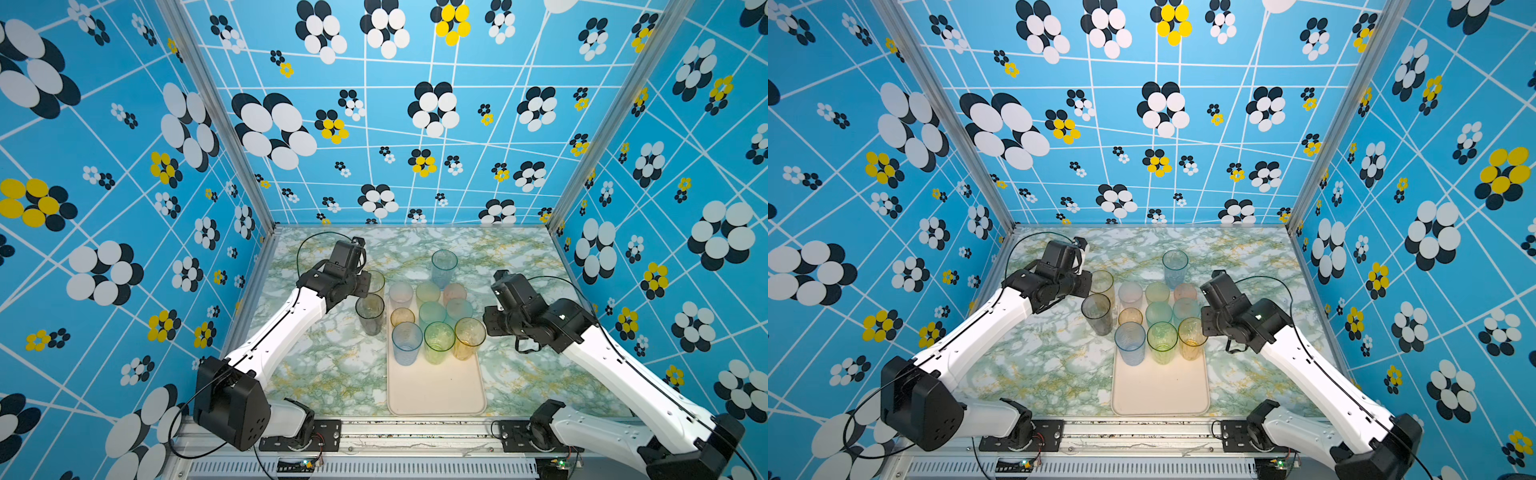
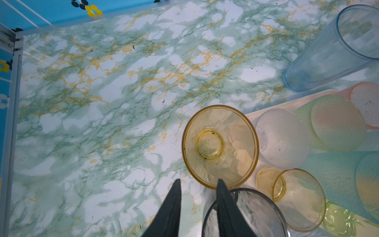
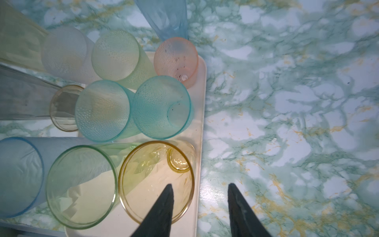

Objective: Place the glasses into the tray
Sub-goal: 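Lower the left gripper onto the smoky grey cup rim while right gripper rises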

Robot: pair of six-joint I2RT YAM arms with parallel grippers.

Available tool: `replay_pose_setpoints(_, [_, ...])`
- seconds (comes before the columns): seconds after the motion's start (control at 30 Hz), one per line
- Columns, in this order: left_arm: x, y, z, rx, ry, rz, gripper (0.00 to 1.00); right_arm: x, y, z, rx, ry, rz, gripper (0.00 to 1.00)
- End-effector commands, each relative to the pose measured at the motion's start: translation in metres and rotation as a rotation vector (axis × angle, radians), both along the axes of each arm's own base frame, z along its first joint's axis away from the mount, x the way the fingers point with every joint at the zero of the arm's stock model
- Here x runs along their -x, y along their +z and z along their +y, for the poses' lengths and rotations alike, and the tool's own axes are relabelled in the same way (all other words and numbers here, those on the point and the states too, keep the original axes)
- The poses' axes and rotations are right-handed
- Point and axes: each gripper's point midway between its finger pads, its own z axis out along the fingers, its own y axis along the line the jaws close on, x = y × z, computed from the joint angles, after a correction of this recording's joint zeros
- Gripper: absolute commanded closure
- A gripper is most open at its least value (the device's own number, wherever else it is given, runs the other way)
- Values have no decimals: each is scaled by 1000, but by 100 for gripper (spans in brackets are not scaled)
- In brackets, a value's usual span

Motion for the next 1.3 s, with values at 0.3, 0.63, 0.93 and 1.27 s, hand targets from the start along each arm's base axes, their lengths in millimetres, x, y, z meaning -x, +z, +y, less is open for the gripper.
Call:
replay_pose_setpoints(0.3, [42,1,30,9,51,120,72,-17,15,-28,9,-76,-51,50])
replay_pose_setpoints(0.63, [67,-4,16,107,-1,217,70,-36,11,-10,-12,-16,-47,50])
replay_pose_setpoints(0.93, [63,-20,10,97,-4,252,71,-39,20,-18,-6,-23,-70,49])
replay_pose_setpoints(1.27, [58,-39,5,70,-12,283,72,-42,21,-17,-8,-20,-69,49])
